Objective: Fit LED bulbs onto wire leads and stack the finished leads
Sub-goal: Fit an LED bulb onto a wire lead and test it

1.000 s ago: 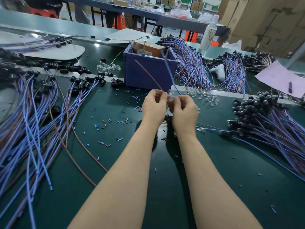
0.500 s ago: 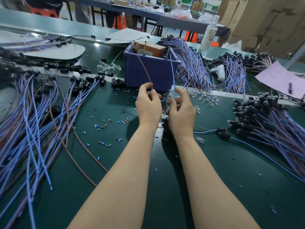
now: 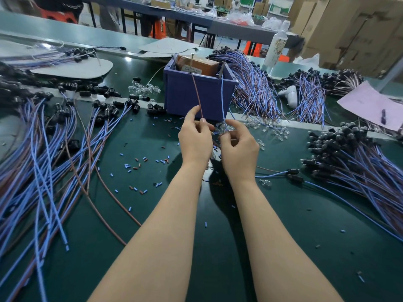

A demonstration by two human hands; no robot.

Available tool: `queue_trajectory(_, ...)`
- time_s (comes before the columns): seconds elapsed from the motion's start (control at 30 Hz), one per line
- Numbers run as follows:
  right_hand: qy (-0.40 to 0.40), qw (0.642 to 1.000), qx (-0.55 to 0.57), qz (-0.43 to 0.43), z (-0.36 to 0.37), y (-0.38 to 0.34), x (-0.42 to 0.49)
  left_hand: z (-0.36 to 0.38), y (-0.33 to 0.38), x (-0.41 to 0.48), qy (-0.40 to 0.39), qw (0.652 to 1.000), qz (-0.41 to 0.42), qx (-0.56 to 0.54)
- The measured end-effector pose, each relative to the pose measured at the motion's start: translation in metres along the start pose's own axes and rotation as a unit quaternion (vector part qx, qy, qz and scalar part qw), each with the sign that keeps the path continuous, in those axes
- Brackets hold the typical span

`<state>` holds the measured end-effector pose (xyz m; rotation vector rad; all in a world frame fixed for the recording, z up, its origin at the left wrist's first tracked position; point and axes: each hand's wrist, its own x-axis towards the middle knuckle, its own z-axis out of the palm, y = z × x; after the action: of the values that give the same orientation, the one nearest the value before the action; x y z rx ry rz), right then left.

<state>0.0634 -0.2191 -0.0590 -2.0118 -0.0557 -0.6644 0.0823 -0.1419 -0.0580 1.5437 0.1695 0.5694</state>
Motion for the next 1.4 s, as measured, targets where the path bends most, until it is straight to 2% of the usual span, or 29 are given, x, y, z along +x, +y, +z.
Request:
queue_trajectory(0.47,-0.010,1.000,0.004,0.003,-0.001,-0.002,-0.001,0.001,-0.004,-0.002,0.041,0.998,0.038,0.014)
queue_trajectory(1.13,-0.018,1.000,-0.006,-0.006,-0.002,-0.003,-0.001,-0.001,-0.002,-0.001,-0.006,0.999,0.014,0.030)
queue_trajectory(1.27,-0.014,1.000,-0.013,-0.003,-0.002,-0.003,-0.001,0.000,0.001,-0.001,-0.011,1.000,-0.006,0.024)
queue_trajectory(1.4,-0.041,0.999,-0.027,0.002,-0.004,-0.007,-0.001,0.000,0.011,-0.001,-0.056,0.997,-0.039,-0.025)
